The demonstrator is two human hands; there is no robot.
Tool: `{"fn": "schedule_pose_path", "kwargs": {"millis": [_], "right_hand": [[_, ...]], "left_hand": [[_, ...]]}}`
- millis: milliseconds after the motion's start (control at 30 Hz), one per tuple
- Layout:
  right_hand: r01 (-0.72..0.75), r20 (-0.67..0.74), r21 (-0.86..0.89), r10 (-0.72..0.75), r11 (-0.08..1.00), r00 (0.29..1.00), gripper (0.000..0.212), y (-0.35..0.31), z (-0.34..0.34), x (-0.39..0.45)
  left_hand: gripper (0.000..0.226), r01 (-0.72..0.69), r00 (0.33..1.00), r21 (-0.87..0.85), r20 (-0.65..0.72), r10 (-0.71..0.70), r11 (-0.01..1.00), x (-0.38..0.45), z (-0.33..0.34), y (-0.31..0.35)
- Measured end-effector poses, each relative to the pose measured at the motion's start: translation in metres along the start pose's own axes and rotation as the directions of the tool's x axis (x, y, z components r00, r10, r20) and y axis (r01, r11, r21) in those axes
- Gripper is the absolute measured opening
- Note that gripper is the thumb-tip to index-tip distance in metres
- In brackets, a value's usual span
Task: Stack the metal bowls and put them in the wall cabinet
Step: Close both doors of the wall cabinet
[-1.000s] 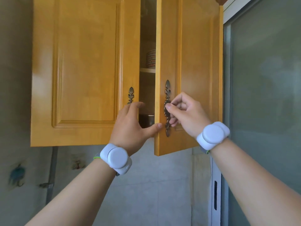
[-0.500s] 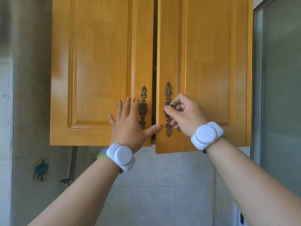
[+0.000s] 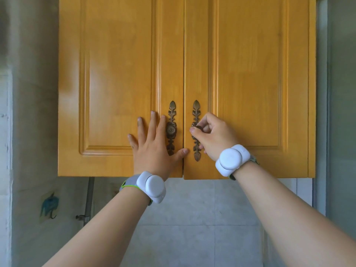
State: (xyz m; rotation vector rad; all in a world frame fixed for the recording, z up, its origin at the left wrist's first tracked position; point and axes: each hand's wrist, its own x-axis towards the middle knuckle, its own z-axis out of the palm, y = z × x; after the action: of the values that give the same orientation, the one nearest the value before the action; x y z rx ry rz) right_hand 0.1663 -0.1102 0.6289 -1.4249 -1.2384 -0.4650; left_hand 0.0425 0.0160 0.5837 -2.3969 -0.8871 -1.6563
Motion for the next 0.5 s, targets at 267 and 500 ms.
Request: {"fn": "schedule_pose_path", "kwargs": {"millis": [267,500], "right_hand": [[0.004,-0.005,-0.009,-0.004,1.000,1.000,0.020,0.011,0.009,0.008],[0.007,-0.008,-0.005,-0.007,1.000,1.000,0.020,0.014,0.011,0.009]], "left_hand": [[0.115,-0.004,0.998,-0.001,-0.066,0.004,1.000,0.001,0.016,-0.004],[0.115,-0.001,0.997,-0.012,-0.073,0.001,1.000,0.002,0.020,-0.006]]}}
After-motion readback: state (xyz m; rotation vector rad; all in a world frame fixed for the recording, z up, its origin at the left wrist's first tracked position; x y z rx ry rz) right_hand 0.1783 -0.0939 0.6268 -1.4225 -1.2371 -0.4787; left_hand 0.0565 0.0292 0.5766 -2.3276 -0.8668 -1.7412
